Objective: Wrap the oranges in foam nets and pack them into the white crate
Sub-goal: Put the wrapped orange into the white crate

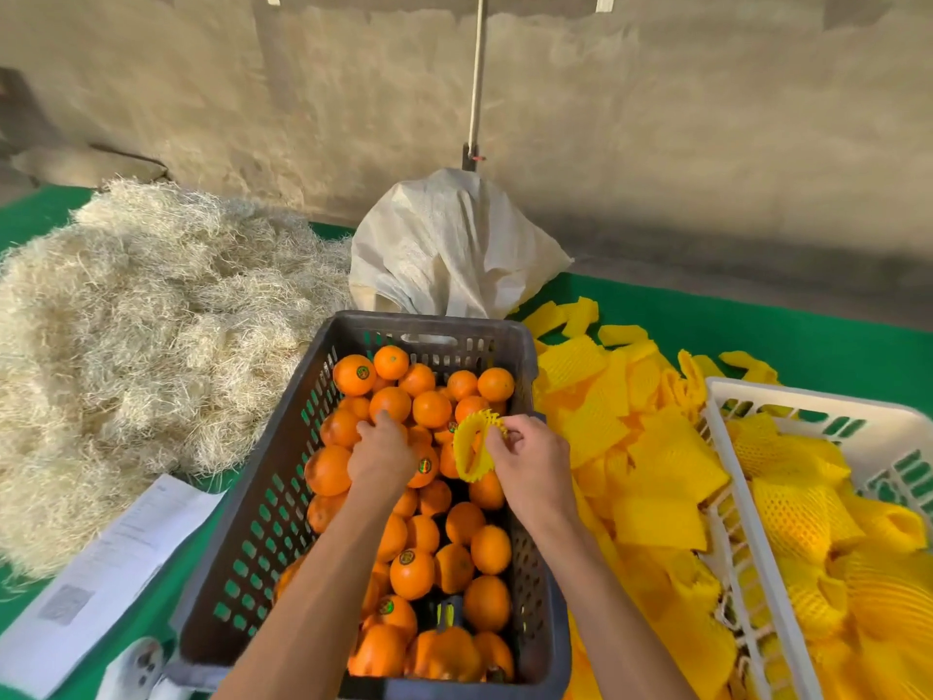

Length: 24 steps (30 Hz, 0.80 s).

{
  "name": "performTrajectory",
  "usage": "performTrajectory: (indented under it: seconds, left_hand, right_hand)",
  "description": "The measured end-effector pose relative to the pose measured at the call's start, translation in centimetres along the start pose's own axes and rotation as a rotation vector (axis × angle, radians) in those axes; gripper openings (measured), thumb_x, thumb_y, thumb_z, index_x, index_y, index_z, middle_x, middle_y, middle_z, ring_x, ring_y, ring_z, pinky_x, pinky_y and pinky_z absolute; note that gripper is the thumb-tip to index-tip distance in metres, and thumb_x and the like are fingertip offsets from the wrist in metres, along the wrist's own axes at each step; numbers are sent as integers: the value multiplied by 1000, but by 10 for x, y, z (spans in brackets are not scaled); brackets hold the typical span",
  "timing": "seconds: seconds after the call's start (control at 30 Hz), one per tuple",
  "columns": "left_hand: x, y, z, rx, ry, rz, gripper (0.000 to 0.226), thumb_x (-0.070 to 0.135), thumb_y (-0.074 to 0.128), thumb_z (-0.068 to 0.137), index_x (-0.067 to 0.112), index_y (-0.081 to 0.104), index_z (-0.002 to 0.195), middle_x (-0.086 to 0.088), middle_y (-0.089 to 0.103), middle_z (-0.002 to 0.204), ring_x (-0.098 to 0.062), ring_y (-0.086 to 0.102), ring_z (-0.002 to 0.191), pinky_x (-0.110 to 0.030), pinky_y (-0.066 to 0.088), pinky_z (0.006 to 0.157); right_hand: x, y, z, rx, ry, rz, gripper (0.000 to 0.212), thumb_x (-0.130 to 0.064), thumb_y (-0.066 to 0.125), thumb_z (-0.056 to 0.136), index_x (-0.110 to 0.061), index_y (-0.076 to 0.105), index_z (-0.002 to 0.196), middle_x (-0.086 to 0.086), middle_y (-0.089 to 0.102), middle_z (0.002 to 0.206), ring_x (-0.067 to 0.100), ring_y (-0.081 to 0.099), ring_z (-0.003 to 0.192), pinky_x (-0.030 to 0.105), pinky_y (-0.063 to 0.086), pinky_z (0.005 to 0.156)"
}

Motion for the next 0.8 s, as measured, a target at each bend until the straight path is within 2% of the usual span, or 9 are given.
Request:
performTrajectory:
  seconds: [0.13,0.23,0.33,0.4,0.43,0.5,0.57,0.67,0.8]
  left_hand:
    - [-4,-2,20,42,-10,55,43,17,50,104,5,40,144,-21,51,141,-41,58,124,-50,52,95]
    - [-2,-15,17,86,32,32,41,31,65,95,6,54,126,-15,62,122,-35,64,110,-45,57,83]
    - [9,-35,4,121,69,-293,42,42,80,82,9,58,95,-3,66,86,-24,64,78,-32,47,57]
    - [20,-49,-10,72,139,-538,44,48,84,77,17,54,79,6,55,63,-14,52,58,-25,39,48]
    - [25,-55,-19,15,172,-635,45,53,85,74,18,57,81,6,56,65,-11,53,60,-25,40,51]
    - [34,-66,-42,-159,187,-819,65,64,86,65,18,67,108,6,69,102,-10,66,91,-26,54,69]
    - [41,-65,-61,-339,197,-963,84,69,85,60,19,69,126,2,69,128,-18,65,116,-35,60,86]
    - [48,-55,-84,-568,213,-1093,79,69,81,68,28,66,134,-2,71,131,-27,65,124,-48,53,106]
    - [57,-33,-108,-765,231,-1166,72,66,73,83,20,66,138,-9,69,135,-30,65,126,-48,48,111]
  right_hand:
    - [1,6,9,-4,-3,-12,15,-25,65,97,-18,64,83,-4,56,74,11,54,69,16,35,59]
    - [1,7,11,7,-13,-70,17,-24,64,97,-19,62,82,-2,57,79,12,54,76,12,37,59]
    - [-1,10,12,12,-6,-106,14,-24,64,98,-14,67,88,-1,58,84,11,53,78,8,37,60]
    - [-4,11,14,14,5,-132,14,-24,63,99,-13,69,94,-1,59,89,11,53,80,8,37,60]
    - [-6,11,14,15,9,-138,14,-24,62,99,-12,69,96,0,60,91,12,54,82,9,37,61]
    - [-11,10,14,10,20,-135,15,-24,62,98,-10,68,97,2,61,96,16,56,88,14,39,66]
    - [-16,5,11,19,35,-128,15,-26,62,98,-11,65,98,2,60,99,18,56,93,27,45,75]
    - [-21,-7,2,48,50,-125,20,-29,63,98,-14,61,110,1,56,107,15,53,97,25,40,74]
    - [-23,-22,-9,39,13,-27,18,-10,69,92,-10,60,108,9,62,111,24,58,104,28,42,79]
Point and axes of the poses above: each hand's wrist, its own z-axis towards the middle knuckle, its own y-axis out of the palm, x = y × z, the point moved 4 cm from there along z, towards the middle knuckle
